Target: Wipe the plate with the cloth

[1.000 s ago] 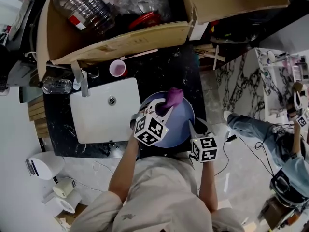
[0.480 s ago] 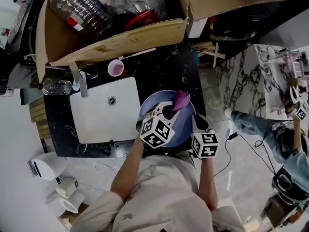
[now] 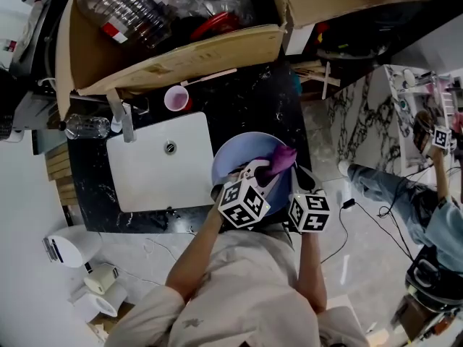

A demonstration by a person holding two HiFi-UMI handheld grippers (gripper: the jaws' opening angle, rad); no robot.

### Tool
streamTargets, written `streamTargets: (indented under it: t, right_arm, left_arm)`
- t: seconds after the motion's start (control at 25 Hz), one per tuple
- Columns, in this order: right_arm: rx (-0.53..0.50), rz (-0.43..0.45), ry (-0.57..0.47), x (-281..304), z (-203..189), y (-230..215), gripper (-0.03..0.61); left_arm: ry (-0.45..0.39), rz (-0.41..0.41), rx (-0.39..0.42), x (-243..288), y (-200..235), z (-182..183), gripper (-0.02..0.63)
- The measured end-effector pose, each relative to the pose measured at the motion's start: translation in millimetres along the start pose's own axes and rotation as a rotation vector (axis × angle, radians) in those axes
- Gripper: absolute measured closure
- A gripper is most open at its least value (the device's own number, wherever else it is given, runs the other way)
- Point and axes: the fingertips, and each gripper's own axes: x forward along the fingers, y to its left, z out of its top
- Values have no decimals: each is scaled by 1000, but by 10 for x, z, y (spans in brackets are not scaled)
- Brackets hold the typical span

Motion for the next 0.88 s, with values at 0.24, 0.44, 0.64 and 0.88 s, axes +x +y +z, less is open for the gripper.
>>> streamTargets:
  t: [0.24, 0.44, 0.64, 0.88]
  right_arm:
    - [6, -8, -5, 9, 12, -6, 555]
    - [10, -16, -5, 1, 14, -10, 555]
    - [9, -16, -6, 6, 10, -13, 555]
    - [2, -16, -3, 11, 9, -12, 555]
  left_arm:
    - [18, -33, 21, -4, -148, -52, 555]
    - [36, -62, 25, -50, -261, -119, 555]
    - [53, -89, 27, -115, -387, -211, 555]
    - [69, -107, 12, -219, -515, -347, 555]
